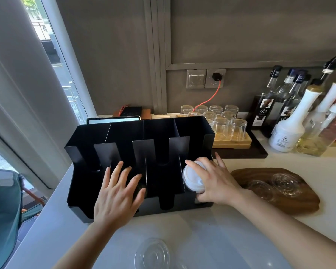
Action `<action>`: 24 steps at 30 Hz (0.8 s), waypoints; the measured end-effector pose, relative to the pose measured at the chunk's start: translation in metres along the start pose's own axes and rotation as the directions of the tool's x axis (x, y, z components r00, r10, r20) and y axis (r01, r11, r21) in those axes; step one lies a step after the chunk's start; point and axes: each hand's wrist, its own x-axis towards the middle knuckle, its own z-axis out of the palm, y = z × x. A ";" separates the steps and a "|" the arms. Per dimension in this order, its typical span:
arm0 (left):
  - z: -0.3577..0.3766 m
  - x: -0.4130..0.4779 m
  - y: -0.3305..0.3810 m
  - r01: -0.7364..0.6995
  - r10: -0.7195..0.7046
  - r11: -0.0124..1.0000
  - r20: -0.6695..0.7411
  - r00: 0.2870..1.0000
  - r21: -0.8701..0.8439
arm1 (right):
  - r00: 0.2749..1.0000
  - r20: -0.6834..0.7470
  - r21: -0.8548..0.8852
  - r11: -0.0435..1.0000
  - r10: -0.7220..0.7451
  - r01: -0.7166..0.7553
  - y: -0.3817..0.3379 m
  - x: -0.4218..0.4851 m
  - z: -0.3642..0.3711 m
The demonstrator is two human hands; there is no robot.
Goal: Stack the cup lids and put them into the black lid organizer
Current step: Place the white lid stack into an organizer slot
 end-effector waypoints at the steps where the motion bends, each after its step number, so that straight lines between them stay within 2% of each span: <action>1: 0.000 0.000 0.000 0.001 -0.001 1.000 0.000 1.000 0.001 | 1.000 0.011 0.007 1.000 0.003 -0.003 0.000 0.001 0.000; 16: -0.003 0.001 0.000 -0.004 0.002 0.999 0.061 0.998 0.038 | 0.987 0.163 0.220 0.975 -0.006 -0.031 0.007 0.007 -0.018; 20: -0.003 0.001 0.000 -0.004 0.002 0.999 0.062 0.998 0.039 | 0.987 0.157 0.218 0.976 -0.029 -0.006 0.009 0.002 -0.012; 24: -0.002 0.001 0.000 -0.005 0.003 0.999 0.066 0.998 0.038 | 0.995 0.084 0.246 0.969 -0.054 0.032 0.013 -0.005 -0.011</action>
